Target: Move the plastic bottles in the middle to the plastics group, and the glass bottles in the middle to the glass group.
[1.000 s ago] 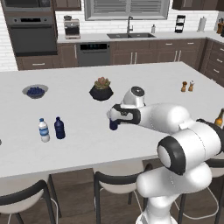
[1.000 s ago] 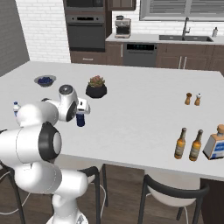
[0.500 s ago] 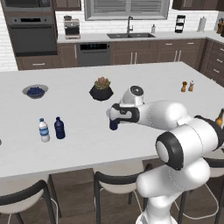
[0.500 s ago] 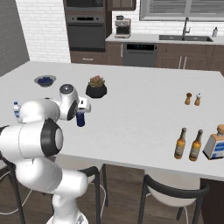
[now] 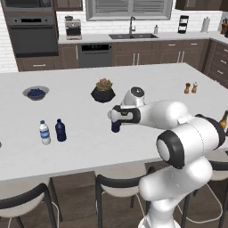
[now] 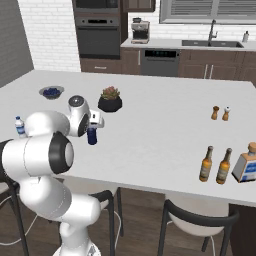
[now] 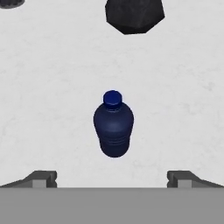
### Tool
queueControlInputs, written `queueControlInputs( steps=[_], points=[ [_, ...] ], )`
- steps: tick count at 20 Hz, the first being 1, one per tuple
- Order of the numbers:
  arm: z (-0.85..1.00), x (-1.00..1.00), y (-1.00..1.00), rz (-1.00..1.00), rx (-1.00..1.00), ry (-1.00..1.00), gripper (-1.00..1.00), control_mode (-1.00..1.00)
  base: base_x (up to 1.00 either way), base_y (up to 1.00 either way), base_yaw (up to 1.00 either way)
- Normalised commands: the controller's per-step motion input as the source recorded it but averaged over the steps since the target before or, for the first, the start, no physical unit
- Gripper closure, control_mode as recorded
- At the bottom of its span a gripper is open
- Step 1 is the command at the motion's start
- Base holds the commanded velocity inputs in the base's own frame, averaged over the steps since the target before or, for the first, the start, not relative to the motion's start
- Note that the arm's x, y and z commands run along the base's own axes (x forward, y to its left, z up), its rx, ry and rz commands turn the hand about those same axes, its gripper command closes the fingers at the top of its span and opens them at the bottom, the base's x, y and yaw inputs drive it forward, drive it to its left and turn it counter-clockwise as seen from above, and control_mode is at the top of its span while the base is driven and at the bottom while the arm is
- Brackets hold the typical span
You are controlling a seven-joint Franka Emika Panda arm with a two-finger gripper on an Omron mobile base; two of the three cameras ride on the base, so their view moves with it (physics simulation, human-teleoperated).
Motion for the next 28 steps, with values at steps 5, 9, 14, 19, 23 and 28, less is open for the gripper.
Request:
queueControlInputs(
  steps=[5, 9, 14, 19, 23, 28],
  points=[
    [-0.07, 0.06, 0.16, 0.00, -0.03, -0.02, -1.00, -1.00, 0.00, 0.00, 0.00],
    [-0.12, 0.11, 0.04, 0.00, 0.00, 0.00, -1.00, -1.00, 0.00, 0.00, 0.00],
    [0.00, 0.20, 0.00, 0.00, 0.00, 0.02, -1.00, -1.00, 0.00, 0.00, 0.00],
    [0.00, 0.06, -0.02, 0.00, 0.00, 0.04, -1.00, -1.00, 0.00, 0.00, 0.00],
    [-0.13, 0.11, -0.02, 0.00, 0.00, 0.06, -1.00, -1.00, 0.00, 0.00, 0.00],
    [-0.14, 0.25, 0.00, 0.00, 0.00, 0.06, -1.00, -1.00, 0.00, 0.00, 0.00]
  ],
)
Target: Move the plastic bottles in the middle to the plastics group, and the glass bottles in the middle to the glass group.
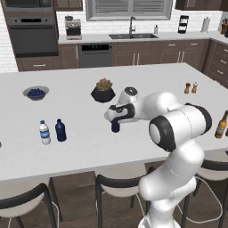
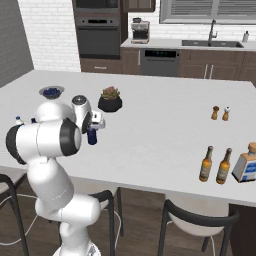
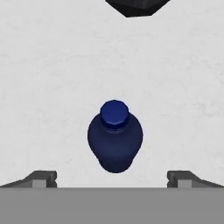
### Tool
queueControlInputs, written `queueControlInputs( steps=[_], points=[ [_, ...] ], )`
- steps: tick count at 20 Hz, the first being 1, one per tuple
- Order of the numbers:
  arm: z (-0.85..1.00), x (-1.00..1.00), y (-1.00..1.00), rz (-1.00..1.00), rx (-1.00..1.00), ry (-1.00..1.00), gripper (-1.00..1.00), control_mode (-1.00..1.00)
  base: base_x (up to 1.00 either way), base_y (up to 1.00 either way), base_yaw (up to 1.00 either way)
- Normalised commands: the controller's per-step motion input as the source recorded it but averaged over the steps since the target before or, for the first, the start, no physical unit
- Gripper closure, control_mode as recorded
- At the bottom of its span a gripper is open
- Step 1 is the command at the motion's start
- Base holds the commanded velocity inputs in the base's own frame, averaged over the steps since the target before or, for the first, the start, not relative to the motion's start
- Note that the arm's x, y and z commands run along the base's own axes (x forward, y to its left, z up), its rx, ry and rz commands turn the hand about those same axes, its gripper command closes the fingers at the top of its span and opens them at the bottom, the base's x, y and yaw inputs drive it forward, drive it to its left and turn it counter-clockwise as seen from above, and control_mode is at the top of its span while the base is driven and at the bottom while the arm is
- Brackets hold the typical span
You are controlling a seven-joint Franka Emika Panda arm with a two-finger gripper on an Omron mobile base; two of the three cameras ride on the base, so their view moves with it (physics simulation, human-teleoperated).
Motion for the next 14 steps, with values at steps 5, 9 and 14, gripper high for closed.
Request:
queueControlInputs(
  steps=[5, 9, 14],
  points=[
    [-0.07, 0.11, 0.00, 0.00, 0.00, 0.02, -1.00, -1.00, 0.00, 0.00, 0.00],
    [-0.13, 0.00, 0.00, 0.00, 0.00, 0.03, -1.00, -1.00, 0.00, 0.00, 0.00],
    [-0.29, 0.00, 0.00, 0.00, 0.00, 0.00, -1.00, -1.00, 0.00, 0.00, 0.00]
  ],
)
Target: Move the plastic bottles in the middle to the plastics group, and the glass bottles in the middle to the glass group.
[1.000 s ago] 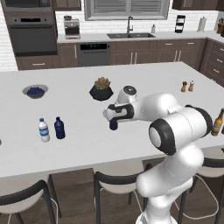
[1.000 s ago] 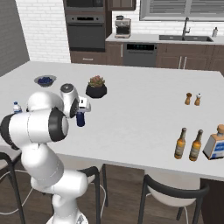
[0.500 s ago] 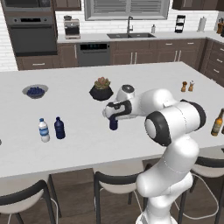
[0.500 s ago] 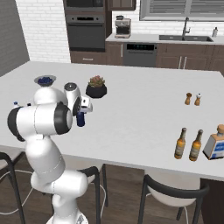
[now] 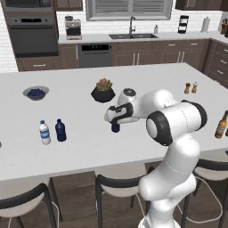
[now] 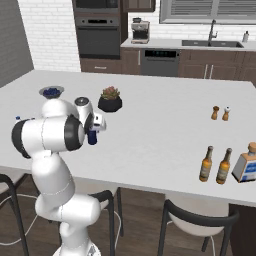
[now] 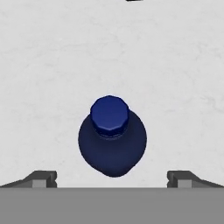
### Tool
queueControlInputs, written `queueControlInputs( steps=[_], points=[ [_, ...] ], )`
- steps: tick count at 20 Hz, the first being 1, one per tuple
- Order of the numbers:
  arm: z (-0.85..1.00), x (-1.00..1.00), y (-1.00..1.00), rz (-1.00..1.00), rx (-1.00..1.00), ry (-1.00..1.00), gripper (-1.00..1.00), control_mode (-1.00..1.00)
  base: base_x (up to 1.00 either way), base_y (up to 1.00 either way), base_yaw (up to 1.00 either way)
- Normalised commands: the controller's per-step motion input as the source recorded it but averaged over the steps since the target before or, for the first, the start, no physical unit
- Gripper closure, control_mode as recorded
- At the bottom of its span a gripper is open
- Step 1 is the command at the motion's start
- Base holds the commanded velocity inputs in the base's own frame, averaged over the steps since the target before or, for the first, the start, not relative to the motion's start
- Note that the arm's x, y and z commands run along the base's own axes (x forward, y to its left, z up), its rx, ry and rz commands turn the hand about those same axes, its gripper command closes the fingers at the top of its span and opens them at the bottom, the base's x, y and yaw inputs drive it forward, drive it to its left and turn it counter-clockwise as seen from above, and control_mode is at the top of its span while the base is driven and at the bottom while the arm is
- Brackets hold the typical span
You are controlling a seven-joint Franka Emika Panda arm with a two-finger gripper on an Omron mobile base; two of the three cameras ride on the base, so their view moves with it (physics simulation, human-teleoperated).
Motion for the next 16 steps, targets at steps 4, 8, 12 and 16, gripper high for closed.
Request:
queueControlInputs(
  steps=[4, 8, 12, 16],
  points=[
    [-0.21, 0.00, 0.00, 0.00, 0.00, 0.00, -1.00, -1.00, 0.00, 0.00, 0.00],
    [-0.12, 0.00, 0.01, 0.00, 0.00, 0.00, -1.00, -1.00, 0.00, 0.00, 0.00],
    [-0.01, 0.00, 0.02, 0.00, 0.00, -0.04, -1.00, -1.00, 0.00, 0.00, 0.00],
    [0.08, 0.00, 0.00, 0.00, 0.00, -0.13, -1.00, -1.00, 0.00, 0.00, 0.00]
  ],
)
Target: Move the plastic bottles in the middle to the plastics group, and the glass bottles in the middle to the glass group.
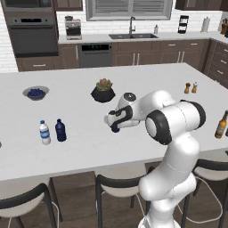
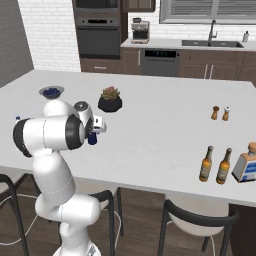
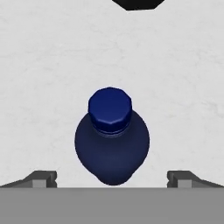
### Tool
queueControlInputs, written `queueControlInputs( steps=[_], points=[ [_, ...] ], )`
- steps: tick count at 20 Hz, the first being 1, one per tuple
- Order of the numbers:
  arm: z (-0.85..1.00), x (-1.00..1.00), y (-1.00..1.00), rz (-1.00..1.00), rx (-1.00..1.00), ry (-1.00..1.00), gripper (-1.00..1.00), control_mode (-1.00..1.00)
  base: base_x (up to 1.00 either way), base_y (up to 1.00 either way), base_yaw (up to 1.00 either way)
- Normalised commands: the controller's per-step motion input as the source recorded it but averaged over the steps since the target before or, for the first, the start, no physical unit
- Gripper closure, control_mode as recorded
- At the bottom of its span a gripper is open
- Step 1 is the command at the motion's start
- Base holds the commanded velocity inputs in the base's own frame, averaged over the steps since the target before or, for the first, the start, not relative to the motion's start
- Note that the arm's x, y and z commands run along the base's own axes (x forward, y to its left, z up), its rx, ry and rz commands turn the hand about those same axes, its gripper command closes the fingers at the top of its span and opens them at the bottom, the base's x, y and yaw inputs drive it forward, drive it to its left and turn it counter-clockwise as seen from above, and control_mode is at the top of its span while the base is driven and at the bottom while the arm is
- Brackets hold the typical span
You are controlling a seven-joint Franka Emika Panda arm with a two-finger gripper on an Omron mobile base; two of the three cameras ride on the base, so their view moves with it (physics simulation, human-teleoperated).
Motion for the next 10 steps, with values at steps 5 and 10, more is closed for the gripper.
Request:
queueControlInputs(
  steps=[5, 10],
  points=[
    [0.22, 0.00, 0.00, 0.00, 0.00, -0.03, -1.00, -1.00, 0.00, 0.00, 0.00],
    [0.01, 0.12, 0.00, 0.00, 0.00, 0.00, -1.00, -1.00, 0.00, 0.00, 0.00]
  ],
)
